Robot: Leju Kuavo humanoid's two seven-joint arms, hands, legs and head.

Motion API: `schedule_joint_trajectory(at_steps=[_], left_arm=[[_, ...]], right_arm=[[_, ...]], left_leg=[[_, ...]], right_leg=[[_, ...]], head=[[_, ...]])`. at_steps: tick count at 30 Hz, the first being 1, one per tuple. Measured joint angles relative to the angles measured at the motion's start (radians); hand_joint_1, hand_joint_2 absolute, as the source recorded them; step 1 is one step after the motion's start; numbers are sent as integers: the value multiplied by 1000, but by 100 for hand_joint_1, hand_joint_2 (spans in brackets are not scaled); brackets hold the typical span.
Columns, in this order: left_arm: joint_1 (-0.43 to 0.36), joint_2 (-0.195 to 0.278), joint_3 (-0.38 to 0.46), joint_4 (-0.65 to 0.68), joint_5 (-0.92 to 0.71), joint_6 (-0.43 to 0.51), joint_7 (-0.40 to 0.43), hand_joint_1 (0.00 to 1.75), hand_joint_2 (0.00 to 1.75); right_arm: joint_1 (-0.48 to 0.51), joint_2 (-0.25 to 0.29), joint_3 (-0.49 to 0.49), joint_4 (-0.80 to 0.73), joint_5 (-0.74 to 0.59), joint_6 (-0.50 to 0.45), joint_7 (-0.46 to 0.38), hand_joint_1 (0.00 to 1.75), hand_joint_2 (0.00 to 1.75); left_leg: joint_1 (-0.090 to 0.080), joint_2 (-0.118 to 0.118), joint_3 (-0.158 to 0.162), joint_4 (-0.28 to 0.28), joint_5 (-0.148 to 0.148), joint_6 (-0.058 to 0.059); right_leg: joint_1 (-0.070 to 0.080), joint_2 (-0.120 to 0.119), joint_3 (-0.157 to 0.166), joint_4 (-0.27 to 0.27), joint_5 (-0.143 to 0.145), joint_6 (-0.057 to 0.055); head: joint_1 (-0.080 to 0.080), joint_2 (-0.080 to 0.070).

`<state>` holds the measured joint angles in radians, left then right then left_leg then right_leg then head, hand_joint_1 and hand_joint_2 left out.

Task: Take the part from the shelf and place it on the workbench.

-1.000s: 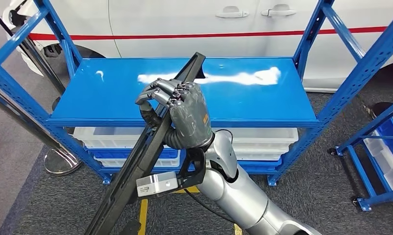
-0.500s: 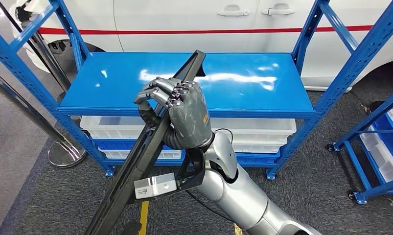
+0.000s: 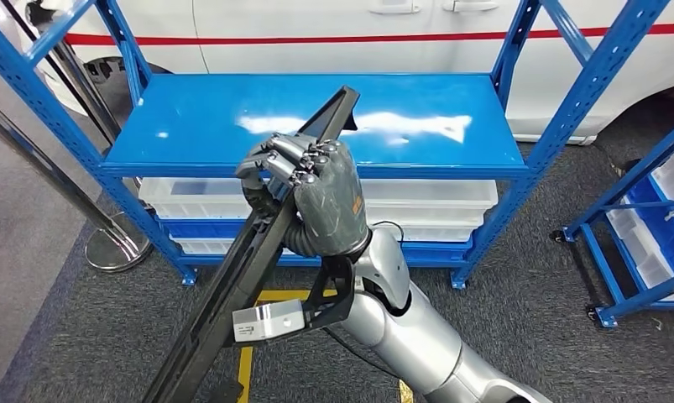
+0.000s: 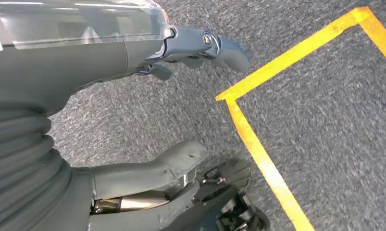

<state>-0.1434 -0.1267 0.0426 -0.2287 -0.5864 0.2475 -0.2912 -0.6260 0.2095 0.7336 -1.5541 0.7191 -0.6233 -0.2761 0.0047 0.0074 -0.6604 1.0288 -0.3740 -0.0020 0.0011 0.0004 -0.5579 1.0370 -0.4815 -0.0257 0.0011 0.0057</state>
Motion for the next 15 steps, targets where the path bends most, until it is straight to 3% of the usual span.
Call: schedule_joint_trajectory(at_steps=[2,4,5,6,7,8,10,11,12,15], left_arm=[[1,2,-3,0,-10,-3,7,0,175],[2,5,-8,0,-21,-7,17,0,175],[1,7,-11,0,-26,-11,23,0,175],[1,9,-14,0,-30,-15,27,0,175],[-1,11,-16,0,-34,-20,30,0,175],[-3,12,-17,0,-37,-24,32,0,175],[-13,14,-18,0,-41,-30,32,0,175],[-18,15,-18,0,-42,-31,32,0,175],[-22,15,-18,0,-42,-32,31,0,175],[-27,15,-18,-1,-42,-33,31,0,175]], right_arm=[[3,0,0,-1,5,-8,3,175,175],[12,-2,0,-2,17,-15,5,175,175],[18,-4,0,-3,27,-18,8,175,175],[25,-7,-1,-3,38,-20,11,175,175],[31,-10,-3,-3,50,-22,15,175,175],[34,-13,-6,-4,59,-22,20,175,175],[35,-17,-13,-12,71,-21,25,175,175],[35,-18,-16,-17,74,-21,28,175,175],[35,-18,-19,-20,75,-21,30,175,175],[35,-19,-23,-25,76,-20,33,175,175]], left_leg=[[4,-2,-23,57,-57,-9],[7,-3,-58,175,-144,-17],[8,-2,-67,225,-170,-20],[9,-2,-64,250,-178,-22],[9,-2,-44,240,-168,-22],[9,-2,-5,193,-146,-20],[7,-3,85,60,-121,-13],[4,-4,115,13,-114,-7],[0,-5,127,-12,-114,-2],[-5,-4,120,-26,-89,17]], right_leg=[[-3,-3,-14,-5,18,-14],[-2,-3,-34,-5,35,-20],[-1,-4,-46,-5,44,-21],[0,-4,-58,-4,53,-20],[1,-3,-70,-3,61,-19],[1,-3,-81,-2,70,-17],[2,-2,-100,0,85,-11],[2,-2,-105,-1,93,-6],[1,-2,-107,-2,100,0],[-2,0,-112,-6,115,20]], head=[[0,0],[0,0],[0,0],[0,0],[-1,0],[0,0],[0,0],[0,0],[0,0],[0,0]])
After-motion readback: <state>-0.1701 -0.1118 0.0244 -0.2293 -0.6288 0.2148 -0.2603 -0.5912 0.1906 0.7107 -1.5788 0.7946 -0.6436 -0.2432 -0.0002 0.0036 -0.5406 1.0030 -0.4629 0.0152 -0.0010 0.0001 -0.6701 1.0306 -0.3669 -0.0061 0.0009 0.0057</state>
